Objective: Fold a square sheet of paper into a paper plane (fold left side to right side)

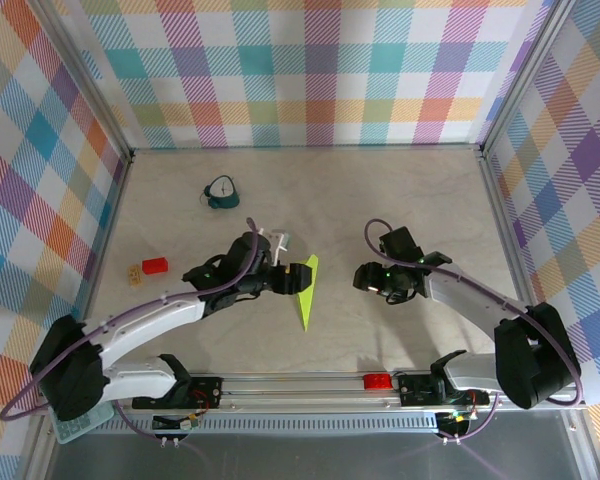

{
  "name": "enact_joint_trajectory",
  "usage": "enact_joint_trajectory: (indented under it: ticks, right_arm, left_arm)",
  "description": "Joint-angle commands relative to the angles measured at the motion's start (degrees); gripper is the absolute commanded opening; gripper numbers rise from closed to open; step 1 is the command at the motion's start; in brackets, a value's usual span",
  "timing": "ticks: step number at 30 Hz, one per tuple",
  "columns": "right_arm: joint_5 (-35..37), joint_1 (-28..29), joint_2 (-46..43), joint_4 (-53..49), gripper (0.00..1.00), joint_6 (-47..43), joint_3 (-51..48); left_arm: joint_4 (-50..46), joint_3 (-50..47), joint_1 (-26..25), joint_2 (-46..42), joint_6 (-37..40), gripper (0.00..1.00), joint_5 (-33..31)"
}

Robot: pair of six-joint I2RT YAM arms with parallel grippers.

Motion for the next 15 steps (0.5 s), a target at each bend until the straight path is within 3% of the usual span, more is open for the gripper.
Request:
enact_joint_trajectory:
  ticks: [1, 5, 11, 15]
  right_arm:
    - [1.49, 0.37, -1.57, -1.97, 0.82, 0.10, -0.24]
    - [1.94, 0.37, -3.02, -2.08, 1.00, 0.60, -0.59]
    - [-0.21, 0.33, -3.21, -1.96, 0.99, 0.40, -0.34]
    - [-2.67, 0.45, -1.00, -2.11, 0.99, 0.11, 0.49]
  left_arm:
    - [-7.18, 2.03, 1.28, -3.12, 8.51, 0.82, -6.25]
    - [-10.47, 2.44, 2.34, -5.96, 14.03, 0.88, -8.92]
    - [-15.40, 4.41, 2.98, -8.47, 24.37, 0.90, -12.64]
    - [-12.98, 2.13, 2.98, -11.50, 34.94, 0.93, -13.85]
